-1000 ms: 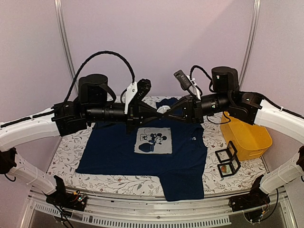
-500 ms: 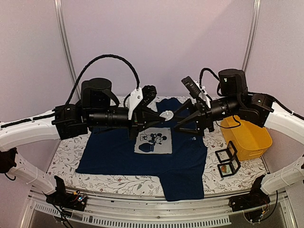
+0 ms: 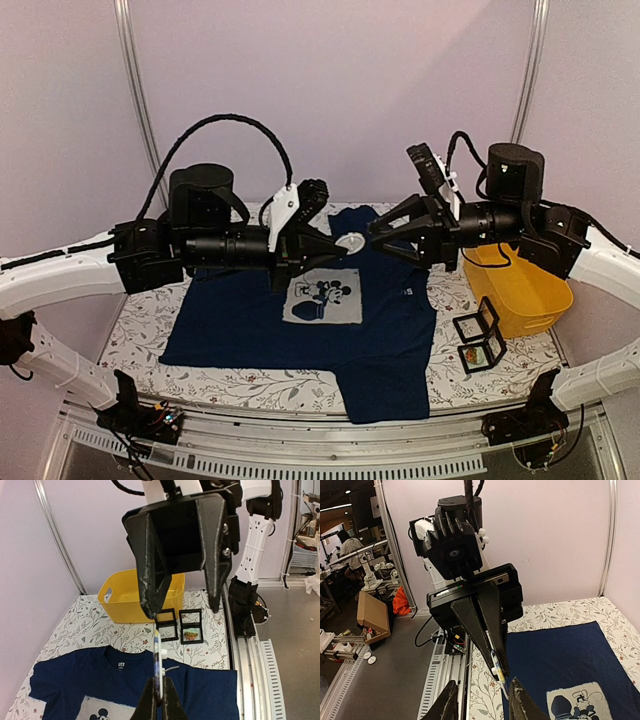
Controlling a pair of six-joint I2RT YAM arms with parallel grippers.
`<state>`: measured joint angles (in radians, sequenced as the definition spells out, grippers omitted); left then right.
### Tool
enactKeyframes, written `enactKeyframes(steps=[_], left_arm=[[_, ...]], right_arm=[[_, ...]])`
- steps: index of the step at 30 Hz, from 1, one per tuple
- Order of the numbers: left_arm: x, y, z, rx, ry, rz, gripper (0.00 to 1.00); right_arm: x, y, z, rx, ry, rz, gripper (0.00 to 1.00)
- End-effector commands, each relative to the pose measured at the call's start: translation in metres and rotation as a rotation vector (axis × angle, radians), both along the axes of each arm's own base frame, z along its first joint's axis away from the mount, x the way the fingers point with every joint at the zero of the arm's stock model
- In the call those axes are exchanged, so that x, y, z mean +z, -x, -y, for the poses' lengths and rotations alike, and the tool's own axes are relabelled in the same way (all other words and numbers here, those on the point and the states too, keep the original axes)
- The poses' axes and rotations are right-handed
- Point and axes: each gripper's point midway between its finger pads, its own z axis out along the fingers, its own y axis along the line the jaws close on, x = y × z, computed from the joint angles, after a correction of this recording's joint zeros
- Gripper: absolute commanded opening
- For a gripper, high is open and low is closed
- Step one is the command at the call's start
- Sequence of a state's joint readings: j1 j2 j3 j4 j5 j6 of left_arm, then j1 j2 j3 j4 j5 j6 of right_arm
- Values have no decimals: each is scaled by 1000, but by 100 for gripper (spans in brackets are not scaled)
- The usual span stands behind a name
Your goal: Pin the brooch onto the clothing
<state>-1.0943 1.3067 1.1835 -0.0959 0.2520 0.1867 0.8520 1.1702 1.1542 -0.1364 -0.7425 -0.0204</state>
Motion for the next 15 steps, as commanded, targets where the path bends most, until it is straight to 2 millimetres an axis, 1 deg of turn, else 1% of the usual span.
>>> enactKeyframes(steps=[1, 2, 3, 7, 9, 11, 13, 15], left_arm=[[3, 7, -2, -17, 6, -5, 0], [3, 7, -2, -17, 6, -5, 0], [2, 7, -2, -16, 5, -6, 0], [3, 8, -1, -22, 6, -4, 0], [2, 8, -1, -24, 4, -4, 0], [1, 8, 0, -26, 0, -5, 0], [2, 8, 0, -29, 2, -6, 0], [1, 9, 1, -33, 1, -6, 0]], right_arm=[[-3, -5, -7, -8, -14, 0, 30], [-3, -5, -8, -8, -14, 0, 27], [-5, -6, -10, -10, -9, -4, 25], [-13, -11, -13, -28, 12, -43, 29], [-16, -12, -14, -29, 18, -47, 27], [-18, -14, -15, -30, 23, -53, 23], [-20, -15, -17, -29, 27, -56, 16], [-22, -15, -17, -29, 33, -61, 11]])
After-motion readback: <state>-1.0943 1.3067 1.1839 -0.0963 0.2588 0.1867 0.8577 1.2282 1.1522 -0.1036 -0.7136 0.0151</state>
